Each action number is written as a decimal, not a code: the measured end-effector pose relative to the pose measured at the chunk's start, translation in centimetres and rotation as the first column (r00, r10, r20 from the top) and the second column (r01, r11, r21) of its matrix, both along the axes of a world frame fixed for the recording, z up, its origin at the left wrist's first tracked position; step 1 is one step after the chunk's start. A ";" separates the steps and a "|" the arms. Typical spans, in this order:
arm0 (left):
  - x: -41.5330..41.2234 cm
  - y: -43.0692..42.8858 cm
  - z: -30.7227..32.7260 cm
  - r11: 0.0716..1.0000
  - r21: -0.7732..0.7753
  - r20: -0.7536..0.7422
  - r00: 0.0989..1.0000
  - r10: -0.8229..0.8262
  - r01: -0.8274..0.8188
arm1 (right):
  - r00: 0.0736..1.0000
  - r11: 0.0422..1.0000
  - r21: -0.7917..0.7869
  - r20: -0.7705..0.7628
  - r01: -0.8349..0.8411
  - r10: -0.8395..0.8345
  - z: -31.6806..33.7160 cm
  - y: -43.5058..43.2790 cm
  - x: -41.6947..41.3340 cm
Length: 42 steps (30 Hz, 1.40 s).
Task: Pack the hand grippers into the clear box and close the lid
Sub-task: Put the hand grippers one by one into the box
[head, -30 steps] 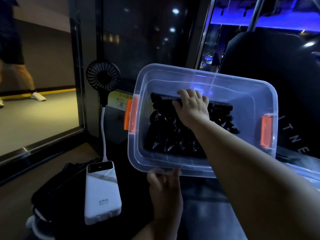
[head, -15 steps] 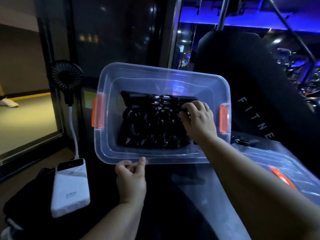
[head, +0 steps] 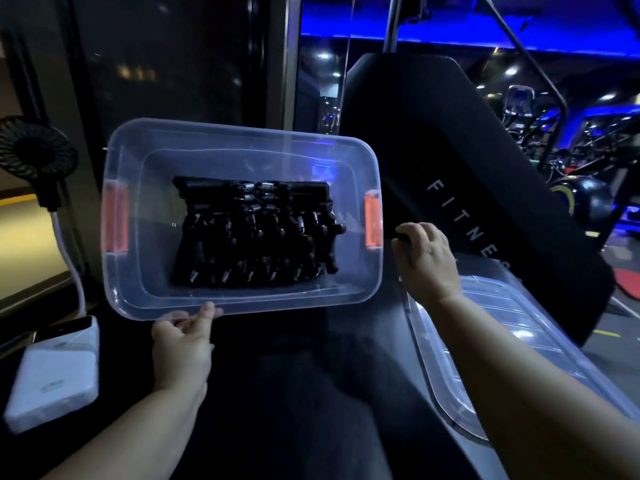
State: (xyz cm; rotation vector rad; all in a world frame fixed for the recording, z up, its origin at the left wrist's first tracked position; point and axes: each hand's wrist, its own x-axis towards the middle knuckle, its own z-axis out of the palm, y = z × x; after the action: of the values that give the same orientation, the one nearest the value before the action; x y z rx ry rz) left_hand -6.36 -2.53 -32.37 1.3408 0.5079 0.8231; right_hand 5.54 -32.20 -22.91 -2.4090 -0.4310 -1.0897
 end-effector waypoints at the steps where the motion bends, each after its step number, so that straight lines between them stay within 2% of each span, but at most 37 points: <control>1: 0.0 0.0 0.0 1.000 0.000 0.000 1.000 -0.002 0.002 | 0.998 0.999 -0.005 -0.044 0.036 -0.036 -0.3 -0.8 0.1; 5: 0.0 0.2 -0.1 1.000 0.018 -0.007 1.000 -0.015 0.015 | 0.963 0.989 -0.029 -0.226 0.145 -0.148 -1.2 -3.4 0.8; 9: 0.0 0.2 -0.1 1.000 0.022 -0.004 1.000 -0.014 0.014 | 0.917 0.979 -0.074 -0.342 0.189 -0.203 -2.0 -5.1 1.2; 23: 0.4 0.1 -0.3 0.999 0.045 0.026 1.000 0.018 -0.019 | 0.814 0.951 -0.162 -0.492 0.264 -0.310 -3.9 -8.7 5.3; 29: 0.5 -0.1 -0.2 0.999 0.037 0.033 0.999 0.036 -0.038 | 0.775 0.942 -0.247 -0.541 0.226 -0.328 -5.1 -8.4 7.9; 42: 0.9 0.9 -1.3 0.998 0.036 0.004 0.999 0.046 -0.046 | 0.704 0.951 -0.265 -0.644 0.161 -0.299 -6.9 -8.5 14.4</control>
State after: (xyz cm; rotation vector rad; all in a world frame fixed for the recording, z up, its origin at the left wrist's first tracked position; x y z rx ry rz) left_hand -5.48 -1.67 -33.65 1.3651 0.5251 0.8759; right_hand 19.91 -40.69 -29.76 -2.8652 0.0341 -0.1720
